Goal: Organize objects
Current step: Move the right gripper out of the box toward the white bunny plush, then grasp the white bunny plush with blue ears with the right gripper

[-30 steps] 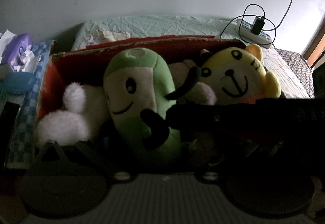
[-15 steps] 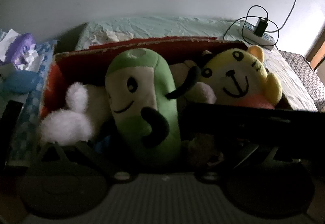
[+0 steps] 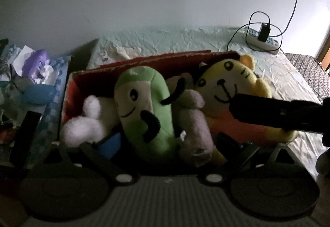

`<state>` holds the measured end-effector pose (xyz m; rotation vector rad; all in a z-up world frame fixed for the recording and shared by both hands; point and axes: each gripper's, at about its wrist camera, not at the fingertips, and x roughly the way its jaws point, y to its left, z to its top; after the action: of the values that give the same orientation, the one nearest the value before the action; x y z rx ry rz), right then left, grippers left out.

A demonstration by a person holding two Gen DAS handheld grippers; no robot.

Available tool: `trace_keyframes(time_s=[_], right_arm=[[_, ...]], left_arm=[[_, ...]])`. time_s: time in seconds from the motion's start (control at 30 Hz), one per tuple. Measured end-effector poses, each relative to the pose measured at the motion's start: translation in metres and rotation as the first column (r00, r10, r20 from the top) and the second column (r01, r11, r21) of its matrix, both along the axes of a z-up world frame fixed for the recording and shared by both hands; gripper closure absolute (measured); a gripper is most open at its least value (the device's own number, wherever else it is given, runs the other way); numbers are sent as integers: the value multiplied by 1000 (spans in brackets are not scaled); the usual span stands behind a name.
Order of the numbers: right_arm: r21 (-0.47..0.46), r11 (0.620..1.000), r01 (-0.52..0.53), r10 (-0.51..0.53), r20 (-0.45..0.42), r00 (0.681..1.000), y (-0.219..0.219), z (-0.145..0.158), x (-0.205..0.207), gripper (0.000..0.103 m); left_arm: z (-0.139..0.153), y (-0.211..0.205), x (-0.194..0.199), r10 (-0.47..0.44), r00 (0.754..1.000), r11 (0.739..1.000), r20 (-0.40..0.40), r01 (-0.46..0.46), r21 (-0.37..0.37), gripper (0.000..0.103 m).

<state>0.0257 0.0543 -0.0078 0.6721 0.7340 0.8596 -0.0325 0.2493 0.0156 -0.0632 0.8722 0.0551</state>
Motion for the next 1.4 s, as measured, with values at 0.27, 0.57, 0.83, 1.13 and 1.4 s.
trace_keyframes(time_s=[0.27,0.57,0.83,1.13,1.4], right_arm=[[93,992,83,-79,-47,996,-63,-13,-13,50],[92,966,240,-228,-120,966,-144,-32,-14,51],[-25,946,324,-322,-202,925,-186,-67,-6,50],[-41,972,230,-233,-243,942,-193,-82,12,50],[-3,983,181,-178,-198,964,-175,-64,49,49]], left_arm=[[25,-25,-16,-32,998,999,61,33,-14,6],[41,-80,-21,-158,980,984,125,167,-68,6],[32,-134,-13,-269,958,957,100,278,-87,8],[0,-175,-10,-333,943,939,9,333,-86,10],[-14,-181,-10,-295,955,950,-42,288,-119,11]])
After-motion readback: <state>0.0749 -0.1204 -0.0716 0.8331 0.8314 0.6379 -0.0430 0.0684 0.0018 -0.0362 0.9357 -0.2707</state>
